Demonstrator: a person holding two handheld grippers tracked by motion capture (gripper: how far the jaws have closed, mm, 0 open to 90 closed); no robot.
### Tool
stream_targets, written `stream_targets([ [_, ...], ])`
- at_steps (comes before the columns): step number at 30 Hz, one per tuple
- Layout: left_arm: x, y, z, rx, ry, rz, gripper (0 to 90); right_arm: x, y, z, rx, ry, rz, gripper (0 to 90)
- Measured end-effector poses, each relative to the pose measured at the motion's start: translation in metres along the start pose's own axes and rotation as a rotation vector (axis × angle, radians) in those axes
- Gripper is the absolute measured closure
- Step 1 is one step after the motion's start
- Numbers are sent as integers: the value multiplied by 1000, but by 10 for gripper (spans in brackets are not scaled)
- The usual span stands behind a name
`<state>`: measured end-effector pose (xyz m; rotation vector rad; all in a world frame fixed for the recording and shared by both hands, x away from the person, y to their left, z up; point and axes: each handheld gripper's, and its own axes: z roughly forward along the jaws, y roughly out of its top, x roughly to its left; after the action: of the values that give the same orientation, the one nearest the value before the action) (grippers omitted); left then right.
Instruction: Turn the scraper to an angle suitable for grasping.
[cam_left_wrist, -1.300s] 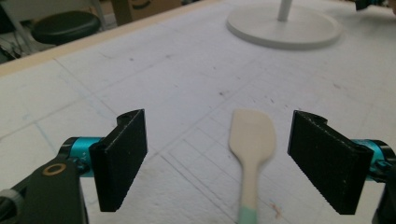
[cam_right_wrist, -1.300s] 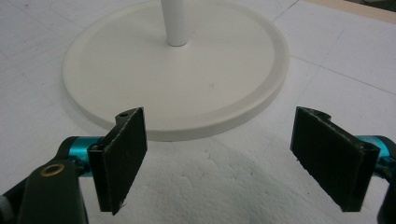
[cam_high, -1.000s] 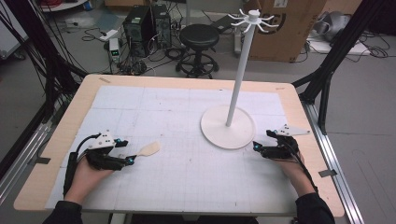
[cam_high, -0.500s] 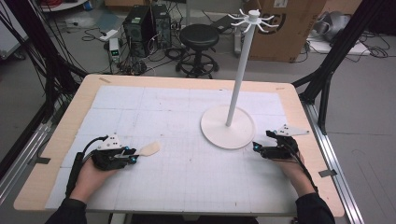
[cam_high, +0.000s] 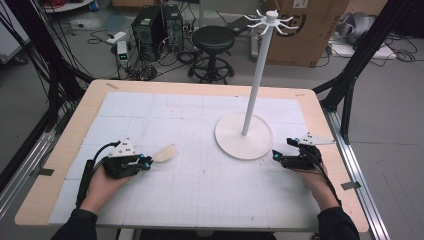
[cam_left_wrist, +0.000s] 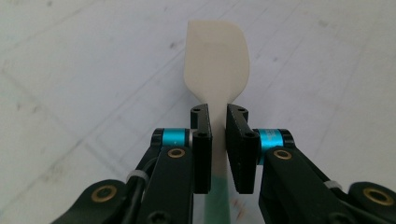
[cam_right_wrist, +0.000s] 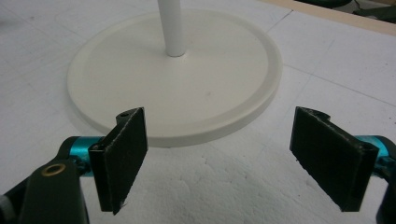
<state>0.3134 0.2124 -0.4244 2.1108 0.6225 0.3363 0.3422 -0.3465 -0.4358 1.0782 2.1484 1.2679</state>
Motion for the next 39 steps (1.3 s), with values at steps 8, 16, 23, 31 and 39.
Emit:
stream_targets([
  [8, -22, 53, 24, -39, -128, 82, 811, -1, 2, -4, -28, -6, 2, 184],
  [16, -55, 102, 92, -45, -238, 183, 811, -7, 5, -13, -79, -21, 58, 188],
  [23, -92, 126, 151, -3, -348, 270, 811, -7, 6, -16, -96, -26, 54, 200],
  [31, -124, 151, 200, 81, -462, 366, 812, -9, 7, -25, -118, -38, 68, 206],
  [39, -142, 169, 234, 128, -526, 435, 810, -11, 1, -36, -111, -64, 65, 207],
])
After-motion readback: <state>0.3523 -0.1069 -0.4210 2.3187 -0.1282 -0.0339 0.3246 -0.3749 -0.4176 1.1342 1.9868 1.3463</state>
